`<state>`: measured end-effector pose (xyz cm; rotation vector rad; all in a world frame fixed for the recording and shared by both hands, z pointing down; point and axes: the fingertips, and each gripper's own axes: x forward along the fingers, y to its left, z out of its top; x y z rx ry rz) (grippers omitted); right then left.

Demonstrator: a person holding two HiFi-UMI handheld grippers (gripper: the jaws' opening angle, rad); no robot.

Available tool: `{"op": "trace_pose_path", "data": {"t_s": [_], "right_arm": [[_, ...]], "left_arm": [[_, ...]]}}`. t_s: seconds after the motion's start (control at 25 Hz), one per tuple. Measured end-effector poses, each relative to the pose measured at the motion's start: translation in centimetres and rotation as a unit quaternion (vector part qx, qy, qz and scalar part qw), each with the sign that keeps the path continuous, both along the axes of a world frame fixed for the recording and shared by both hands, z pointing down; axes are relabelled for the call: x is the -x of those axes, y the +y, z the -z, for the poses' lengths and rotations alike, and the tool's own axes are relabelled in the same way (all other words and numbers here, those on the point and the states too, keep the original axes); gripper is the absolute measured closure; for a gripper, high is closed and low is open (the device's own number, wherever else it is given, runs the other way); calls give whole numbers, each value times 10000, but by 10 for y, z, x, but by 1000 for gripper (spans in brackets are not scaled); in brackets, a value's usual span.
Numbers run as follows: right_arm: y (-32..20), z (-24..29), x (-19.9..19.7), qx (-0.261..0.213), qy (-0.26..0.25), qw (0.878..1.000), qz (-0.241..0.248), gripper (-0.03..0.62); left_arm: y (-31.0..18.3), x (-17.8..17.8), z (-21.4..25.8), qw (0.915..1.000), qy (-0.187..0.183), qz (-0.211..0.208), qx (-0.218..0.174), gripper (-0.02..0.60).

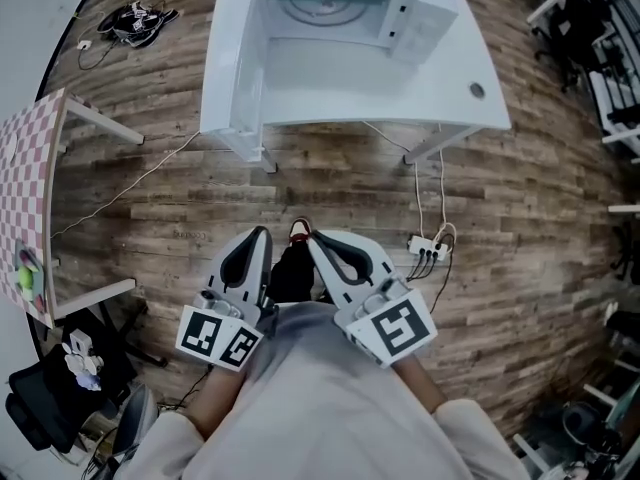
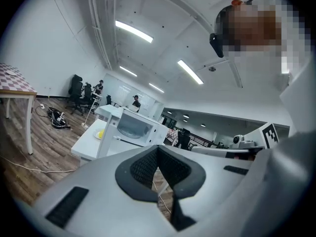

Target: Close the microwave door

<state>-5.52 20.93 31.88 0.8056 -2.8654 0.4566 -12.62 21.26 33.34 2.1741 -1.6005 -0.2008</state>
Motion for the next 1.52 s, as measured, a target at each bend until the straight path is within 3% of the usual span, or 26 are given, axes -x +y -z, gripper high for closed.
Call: {"op": "trace_pose_path", "data": {"t_s": [0.96,1.52], "right_arm": [[-84,37,97,-542,57,9981,298,571],[-102,29,101,-379,32,9992,110,571]], "left_arm": [[-86,100,45,9952,288,174,-913,565],[-104,138,35,9965,228,355,-715,565]]}}
